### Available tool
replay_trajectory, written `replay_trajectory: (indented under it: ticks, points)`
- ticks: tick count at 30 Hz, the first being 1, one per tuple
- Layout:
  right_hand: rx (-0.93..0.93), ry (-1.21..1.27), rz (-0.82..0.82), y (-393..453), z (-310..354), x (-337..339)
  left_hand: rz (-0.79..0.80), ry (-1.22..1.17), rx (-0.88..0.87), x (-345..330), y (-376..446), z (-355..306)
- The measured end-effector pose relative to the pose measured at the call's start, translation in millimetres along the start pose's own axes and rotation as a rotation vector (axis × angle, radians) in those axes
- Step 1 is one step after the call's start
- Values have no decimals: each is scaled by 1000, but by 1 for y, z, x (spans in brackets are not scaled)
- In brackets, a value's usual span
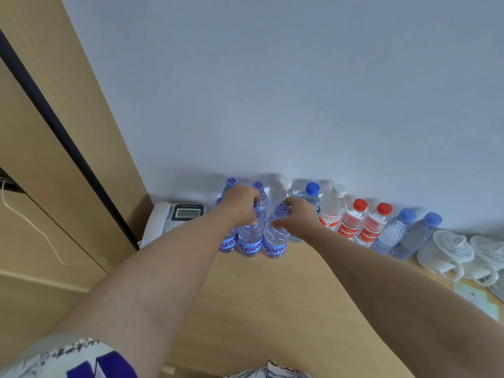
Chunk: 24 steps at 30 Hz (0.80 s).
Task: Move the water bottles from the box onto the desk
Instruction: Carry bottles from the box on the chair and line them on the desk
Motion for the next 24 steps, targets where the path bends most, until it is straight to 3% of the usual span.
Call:
replay_trajectory:
  ticks: [14, 24]
  points:
    - [-3, 6, -83, -18, 5, -3, -51, 59, -98, -7, -6, -5]
    - [-96, -9, -116, -29, 9, -6, 30, 59, -126, -1, -2, -4]
Point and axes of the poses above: each hand's wrist, its own y-axis towards the middle knuckle, its own x-axis out of the back of the hand, z = x × y, the point moved 1 cm from there along y, towards the middle knuckle, and after that the axes turned 9 degrees about -z, right-handed, at the moved point
